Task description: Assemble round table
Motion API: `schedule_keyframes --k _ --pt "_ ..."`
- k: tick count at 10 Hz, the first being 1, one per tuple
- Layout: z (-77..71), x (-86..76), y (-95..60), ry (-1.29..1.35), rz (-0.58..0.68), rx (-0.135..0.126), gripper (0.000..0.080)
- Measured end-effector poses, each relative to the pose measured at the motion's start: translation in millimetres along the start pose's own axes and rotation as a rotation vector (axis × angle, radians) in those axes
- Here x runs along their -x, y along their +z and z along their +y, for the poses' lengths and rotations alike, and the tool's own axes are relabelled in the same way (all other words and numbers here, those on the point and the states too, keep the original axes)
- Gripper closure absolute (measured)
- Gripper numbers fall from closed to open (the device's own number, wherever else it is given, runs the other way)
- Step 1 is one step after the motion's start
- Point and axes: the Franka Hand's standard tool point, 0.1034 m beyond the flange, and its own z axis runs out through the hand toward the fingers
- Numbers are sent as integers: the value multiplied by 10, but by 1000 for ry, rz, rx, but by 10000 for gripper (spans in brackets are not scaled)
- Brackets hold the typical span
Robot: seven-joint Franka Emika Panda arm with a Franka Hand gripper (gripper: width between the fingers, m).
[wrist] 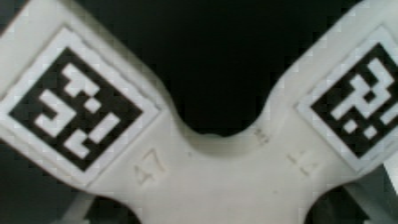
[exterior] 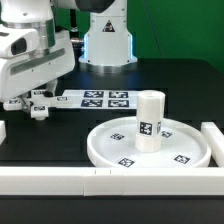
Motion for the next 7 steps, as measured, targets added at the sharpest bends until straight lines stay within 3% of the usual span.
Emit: schedule_keyframes --k 4,7 --pt "-23 -236 -248 84 13 -9 356" --pt "-191 -664 -548 222 13 -49 356"
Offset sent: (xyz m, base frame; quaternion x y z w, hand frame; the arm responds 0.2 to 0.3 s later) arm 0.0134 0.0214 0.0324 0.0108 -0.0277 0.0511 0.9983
